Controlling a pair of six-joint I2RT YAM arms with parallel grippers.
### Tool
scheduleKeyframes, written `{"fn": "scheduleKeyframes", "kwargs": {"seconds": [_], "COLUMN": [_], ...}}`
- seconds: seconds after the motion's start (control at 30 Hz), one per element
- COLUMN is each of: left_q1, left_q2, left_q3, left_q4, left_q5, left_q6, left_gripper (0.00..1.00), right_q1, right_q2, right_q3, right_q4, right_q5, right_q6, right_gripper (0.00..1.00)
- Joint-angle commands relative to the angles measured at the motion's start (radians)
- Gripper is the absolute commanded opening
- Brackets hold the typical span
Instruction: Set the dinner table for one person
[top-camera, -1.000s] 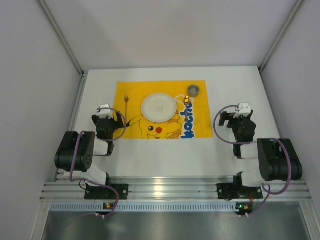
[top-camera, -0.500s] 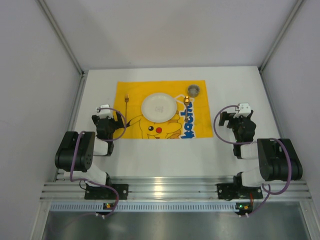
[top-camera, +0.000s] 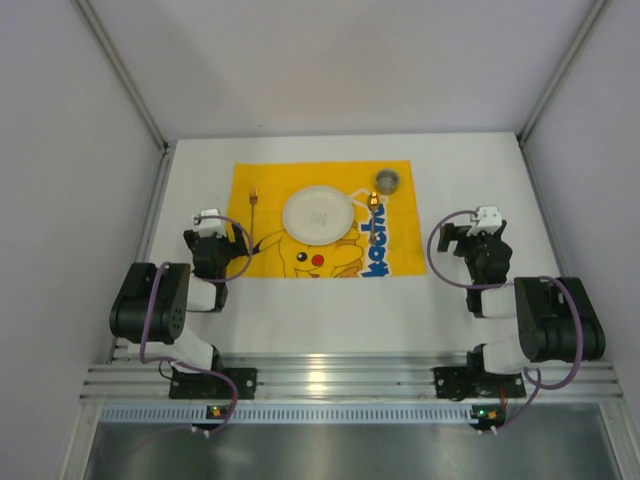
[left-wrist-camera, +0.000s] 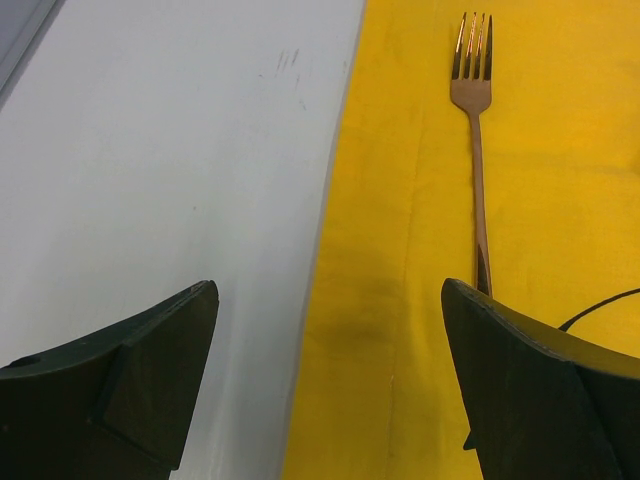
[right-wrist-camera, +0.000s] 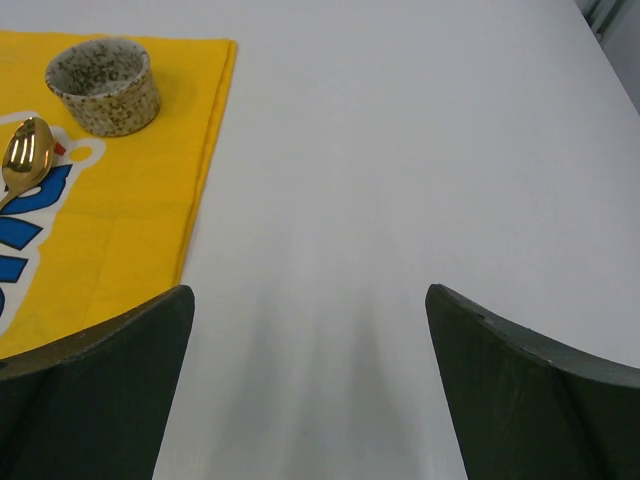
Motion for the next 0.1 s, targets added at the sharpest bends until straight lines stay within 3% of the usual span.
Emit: {"fn": "scheduleKeyframes", "kwargs": {"seconds": [0.0, 0.07], "left_q1": [0.0, 0.0], "left_q2": [-0.02, -0.018], "left_q3": [0.008, 0.008], "left_q4": [0.077, 0.077], "left_q5": [0.008, 0.008], "left_q6": [0.01, 0.01], "left_gripper": [0.98, 0.98], "right_q1": [-0.012, -0.012], "right_q2": [0.005, 0.004], "right_q3": [0.029, 0.029], "right_q4": [0.059, 0.059], "right_q5": [-0.025, -0.025], "right_q6": [-0.011, -0.011], "right_gripper": [1.0, 1.0]}}
